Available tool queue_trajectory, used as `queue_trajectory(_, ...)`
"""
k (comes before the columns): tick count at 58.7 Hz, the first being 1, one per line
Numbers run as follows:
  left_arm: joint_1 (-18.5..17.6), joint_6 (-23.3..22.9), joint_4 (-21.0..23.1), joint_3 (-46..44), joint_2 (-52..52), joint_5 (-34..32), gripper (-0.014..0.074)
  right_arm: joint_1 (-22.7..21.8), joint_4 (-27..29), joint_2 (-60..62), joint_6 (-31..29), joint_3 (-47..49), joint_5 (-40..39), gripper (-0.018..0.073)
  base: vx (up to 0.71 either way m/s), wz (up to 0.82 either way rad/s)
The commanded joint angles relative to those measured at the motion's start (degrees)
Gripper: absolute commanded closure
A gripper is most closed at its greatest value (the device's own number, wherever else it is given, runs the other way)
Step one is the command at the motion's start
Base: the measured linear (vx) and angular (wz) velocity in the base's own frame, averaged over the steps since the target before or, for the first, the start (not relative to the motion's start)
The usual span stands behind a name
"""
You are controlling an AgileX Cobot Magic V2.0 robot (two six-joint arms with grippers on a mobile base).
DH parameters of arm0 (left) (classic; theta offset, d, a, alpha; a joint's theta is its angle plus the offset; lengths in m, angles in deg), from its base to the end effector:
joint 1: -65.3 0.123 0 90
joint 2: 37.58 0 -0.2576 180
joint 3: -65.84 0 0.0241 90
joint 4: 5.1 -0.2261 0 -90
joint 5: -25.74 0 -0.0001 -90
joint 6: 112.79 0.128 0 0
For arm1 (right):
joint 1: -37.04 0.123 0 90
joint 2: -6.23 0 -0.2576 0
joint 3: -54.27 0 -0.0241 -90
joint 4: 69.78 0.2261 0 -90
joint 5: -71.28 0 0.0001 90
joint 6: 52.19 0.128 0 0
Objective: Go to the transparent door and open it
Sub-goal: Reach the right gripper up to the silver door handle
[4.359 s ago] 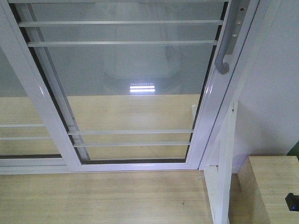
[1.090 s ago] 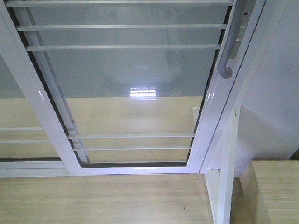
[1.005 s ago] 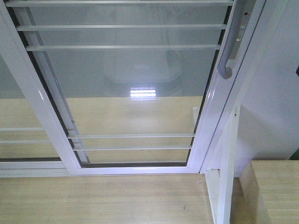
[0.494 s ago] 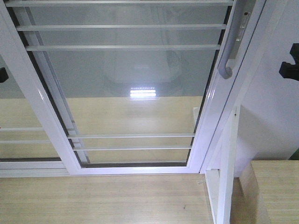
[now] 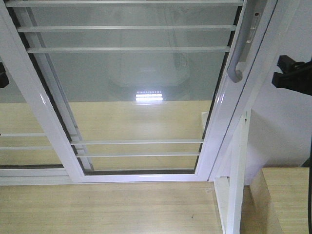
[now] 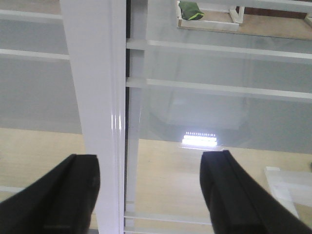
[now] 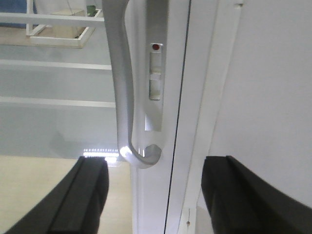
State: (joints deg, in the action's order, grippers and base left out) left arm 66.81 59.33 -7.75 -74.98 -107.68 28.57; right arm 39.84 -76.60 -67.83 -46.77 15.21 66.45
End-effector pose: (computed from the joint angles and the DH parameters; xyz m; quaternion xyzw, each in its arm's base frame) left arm 0.2522 0.0069 0.2650 -0.0494 0.8281 -0.0172 0.5582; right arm 0.2677 0.0144 0.2637 -0.0325 0.8100 0.0113 0.5854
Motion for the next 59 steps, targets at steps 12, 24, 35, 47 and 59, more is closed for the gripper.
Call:
queue_trajectory(12,0.11,-0.60,0.54,-2.05,0.79,-3.14,0.0037,1.21,-0.53,-12.33,0.02,9.93,-9.43,0.0064,0.00,0.00)
queue_trajectory(24,0.11,-0.60,0.54,-2.05,0.79,-1.69,0.0037,1.21,-0.53,-21.34,0.06,18.58,-9.36,0.0064,0.00,0.00)
queue_trajectory(35,0.11,-0.60,0.54,-2.05,0.79,-1.69,0.0037,1.21,-0.48,-26.33,0.18,24.74,-9.42,0.0064,0.00,0.00)
queue_trajectory(47,0.11,-0.60,0.54,-2.05,0.79,-1.69,0.0037,1.21,-0.48,-30.70,0.18,28.94,-9.58,0.0064,0.00,0.00)
queue_trajectory(59,0.11,-0.60,0.54,-2.05,0.79,-1.69,0.0037,2.65,-0.58,-33.95,0.00,31.80,-9.66,0.0064,0.00,0.00)
